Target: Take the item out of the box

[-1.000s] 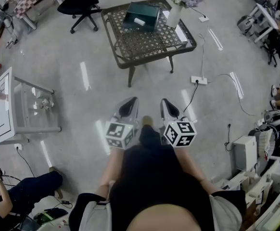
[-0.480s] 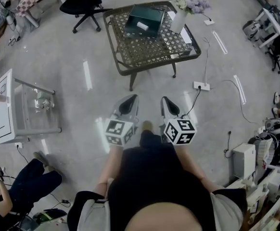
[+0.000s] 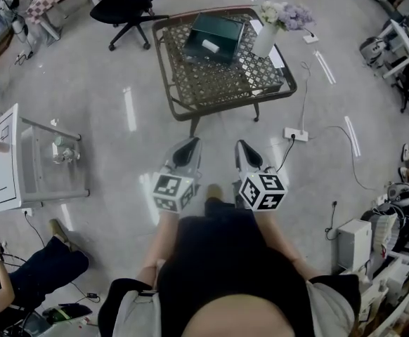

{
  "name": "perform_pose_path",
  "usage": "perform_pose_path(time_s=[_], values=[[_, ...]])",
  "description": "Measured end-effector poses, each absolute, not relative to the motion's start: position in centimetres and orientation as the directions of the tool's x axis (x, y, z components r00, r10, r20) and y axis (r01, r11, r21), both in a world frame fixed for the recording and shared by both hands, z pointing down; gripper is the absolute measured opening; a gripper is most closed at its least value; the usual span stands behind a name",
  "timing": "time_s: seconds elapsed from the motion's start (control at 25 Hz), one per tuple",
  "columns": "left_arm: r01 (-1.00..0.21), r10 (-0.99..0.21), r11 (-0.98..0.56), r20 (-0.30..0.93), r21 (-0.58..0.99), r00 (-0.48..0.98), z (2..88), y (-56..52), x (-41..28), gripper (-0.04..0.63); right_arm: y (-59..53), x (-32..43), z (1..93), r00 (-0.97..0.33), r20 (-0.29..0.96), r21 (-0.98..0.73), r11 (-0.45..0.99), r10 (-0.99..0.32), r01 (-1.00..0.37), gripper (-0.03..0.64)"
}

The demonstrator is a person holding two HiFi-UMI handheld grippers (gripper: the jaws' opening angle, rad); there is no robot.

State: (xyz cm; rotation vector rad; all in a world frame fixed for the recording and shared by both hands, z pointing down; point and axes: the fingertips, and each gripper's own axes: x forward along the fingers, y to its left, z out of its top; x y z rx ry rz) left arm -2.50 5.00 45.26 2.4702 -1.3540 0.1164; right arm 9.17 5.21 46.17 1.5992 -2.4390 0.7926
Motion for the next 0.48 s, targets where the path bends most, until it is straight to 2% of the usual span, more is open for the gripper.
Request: perform_pose_path(time_s=[0.48], values=[[-0.853,-0.824,-0.465,0.237,0.238,0.516,46.3,1.9,-1.5,0.006,2.2,10.4,47.5,-0.462,0.376,-0.369,0.328,-0.803,-0.87,0.0]])
